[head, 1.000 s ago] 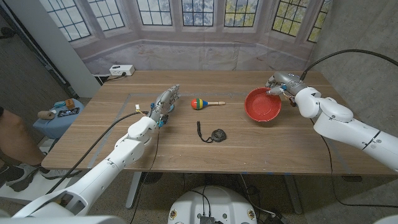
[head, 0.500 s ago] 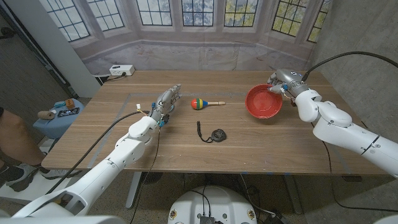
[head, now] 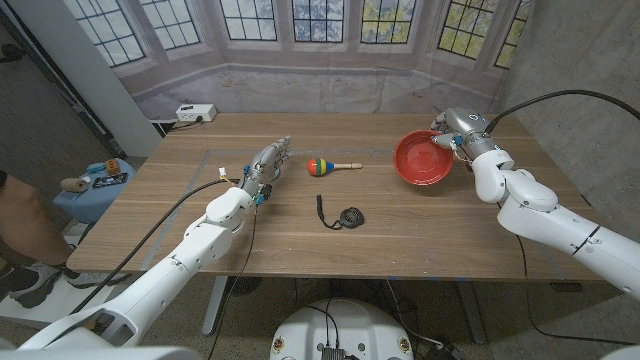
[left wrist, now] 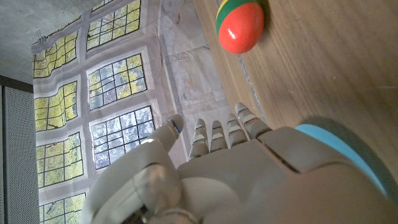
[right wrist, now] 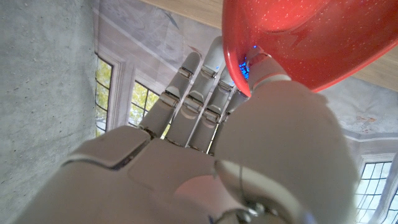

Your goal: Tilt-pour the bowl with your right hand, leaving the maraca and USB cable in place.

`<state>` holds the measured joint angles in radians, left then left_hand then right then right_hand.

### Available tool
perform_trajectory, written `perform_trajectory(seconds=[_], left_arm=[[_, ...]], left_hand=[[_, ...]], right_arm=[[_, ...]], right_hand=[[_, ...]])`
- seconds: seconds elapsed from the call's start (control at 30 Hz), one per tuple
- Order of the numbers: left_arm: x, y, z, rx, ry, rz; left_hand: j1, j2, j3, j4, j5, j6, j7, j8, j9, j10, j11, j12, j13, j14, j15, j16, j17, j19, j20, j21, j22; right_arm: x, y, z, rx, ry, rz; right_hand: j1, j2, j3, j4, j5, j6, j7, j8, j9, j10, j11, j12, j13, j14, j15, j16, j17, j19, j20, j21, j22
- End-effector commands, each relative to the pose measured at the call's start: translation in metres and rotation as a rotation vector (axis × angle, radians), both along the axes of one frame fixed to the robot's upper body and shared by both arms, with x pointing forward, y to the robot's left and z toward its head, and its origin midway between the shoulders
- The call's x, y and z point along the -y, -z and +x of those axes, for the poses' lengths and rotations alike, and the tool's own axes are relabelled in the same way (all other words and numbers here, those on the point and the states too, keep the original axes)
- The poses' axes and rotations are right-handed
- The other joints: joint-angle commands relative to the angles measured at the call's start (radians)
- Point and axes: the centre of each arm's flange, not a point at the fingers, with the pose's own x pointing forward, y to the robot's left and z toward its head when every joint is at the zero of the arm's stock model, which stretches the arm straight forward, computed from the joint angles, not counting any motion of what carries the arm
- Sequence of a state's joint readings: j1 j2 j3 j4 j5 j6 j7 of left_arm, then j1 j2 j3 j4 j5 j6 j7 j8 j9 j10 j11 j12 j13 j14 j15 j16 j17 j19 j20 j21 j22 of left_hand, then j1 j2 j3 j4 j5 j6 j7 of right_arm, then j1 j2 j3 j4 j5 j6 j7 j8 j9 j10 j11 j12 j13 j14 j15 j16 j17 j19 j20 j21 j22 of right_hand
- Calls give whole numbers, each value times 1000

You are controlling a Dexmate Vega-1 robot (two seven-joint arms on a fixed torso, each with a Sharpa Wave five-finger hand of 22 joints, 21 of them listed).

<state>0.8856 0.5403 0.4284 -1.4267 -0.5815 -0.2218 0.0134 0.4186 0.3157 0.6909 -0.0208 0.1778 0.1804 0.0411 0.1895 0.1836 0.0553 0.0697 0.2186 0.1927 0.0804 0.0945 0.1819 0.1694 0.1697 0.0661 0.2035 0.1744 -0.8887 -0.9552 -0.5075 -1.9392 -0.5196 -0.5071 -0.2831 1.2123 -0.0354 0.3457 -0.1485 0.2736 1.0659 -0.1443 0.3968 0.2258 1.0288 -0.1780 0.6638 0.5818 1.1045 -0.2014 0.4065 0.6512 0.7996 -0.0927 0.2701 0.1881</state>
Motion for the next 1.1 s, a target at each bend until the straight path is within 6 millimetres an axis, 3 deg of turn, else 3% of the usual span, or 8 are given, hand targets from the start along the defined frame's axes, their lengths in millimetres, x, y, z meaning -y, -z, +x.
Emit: perform_trajectory(seconds=[0.03,1.1], left_arm=[[-3,-1,1,2,-5,0],[7,2,-4,-19,0,35]], left_hand=[[-129,-137,3,-5,7,7,-3,2,5,7,3,-2,6,8,0,2,5,9,5,-1,4],[-127,-137,4,-3,7,11,-4,2,6,7,2,-3,6,9,0,2,5,10,6,-1,4]], right_arm=[[-3,6,-1,110,22,11],[1,32,-1,342,143,75]], right_hand=[[10,7,-7,-1,7,5,2,6,2,32,-18,1,3,9,-38,-3,4,3,-85,6,3],[16,11,-9,-3,1,7,7,6,0,34,-14,-5,9,19,-38,-23,18,1,-81,9,3]])
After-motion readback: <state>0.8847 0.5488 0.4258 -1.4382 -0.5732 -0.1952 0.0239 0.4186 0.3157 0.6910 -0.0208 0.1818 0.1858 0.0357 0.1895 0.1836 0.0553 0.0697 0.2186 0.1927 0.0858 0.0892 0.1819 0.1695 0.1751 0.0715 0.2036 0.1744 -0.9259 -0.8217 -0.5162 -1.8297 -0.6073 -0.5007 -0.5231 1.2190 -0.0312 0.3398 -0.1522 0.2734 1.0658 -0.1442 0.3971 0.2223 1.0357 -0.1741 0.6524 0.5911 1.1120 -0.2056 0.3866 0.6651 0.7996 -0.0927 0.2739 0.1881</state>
